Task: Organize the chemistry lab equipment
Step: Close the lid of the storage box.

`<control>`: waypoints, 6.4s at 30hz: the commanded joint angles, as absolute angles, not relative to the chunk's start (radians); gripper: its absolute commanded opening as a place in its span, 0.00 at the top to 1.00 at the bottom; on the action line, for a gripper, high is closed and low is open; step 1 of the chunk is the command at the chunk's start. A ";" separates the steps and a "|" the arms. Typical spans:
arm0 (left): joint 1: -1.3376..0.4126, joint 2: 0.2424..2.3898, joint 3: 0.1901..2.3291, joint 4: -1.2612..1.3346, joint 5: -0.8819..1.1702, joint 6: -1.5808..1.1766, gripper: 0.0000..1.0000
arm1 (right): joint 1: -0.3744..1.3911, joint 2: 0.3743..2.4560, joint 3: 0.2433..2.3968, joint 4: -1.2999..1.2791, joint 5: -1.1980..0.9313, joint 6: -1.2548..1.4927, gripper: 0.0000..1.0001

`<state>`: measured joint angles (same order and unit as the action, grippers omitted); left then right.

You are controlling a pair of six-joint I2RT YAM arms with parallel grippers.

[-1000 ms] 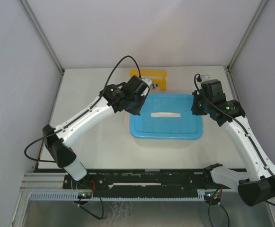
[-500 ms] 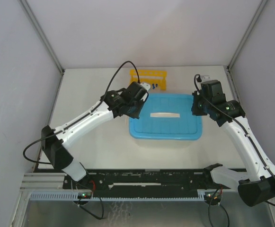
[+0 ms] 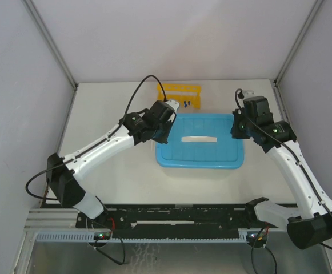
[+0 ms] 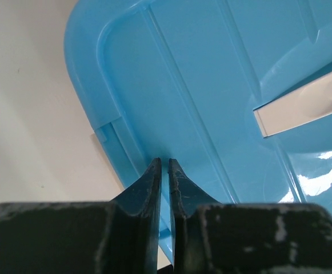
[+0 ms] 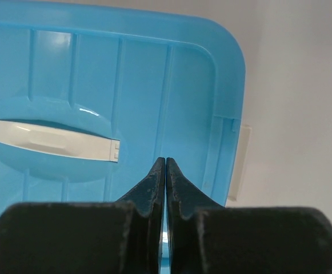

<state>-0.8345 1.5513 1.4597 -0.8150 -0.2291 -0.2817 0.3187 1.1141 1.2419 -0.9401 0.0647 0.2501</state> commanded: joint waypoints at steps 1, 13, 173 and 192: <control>-0.827 1.568 1.514 -0.950 -0.196 -0.288 0.82 | 0.257 1.062 1.252 -0.886 0.000 0.277 1.00; -0.598 1.376 1.576 -0.907 0.036 -0.298 0.00 | -0.050 1.020 1.295 -0.871 -0.301 0.172 0.51; -0.571 1.624 1.563 -0.947 0.289 -0.384 0.48 | 0.110 1.217 1.132 -0.958 -0.144 0.301 0.60; -0.600 1.629 1.624 -1.006 0.182 -0.377 0.59 | 0.188 1.198 1.134 -0.961 -0.021 0.334 0.60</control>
<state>-0.5747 1.6470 1.5845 -1.0031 0.1814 -0.3820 0.1581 1.1873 1.1534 -0.9310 -0.0105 0.3058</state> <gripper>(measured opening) 0.403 0.388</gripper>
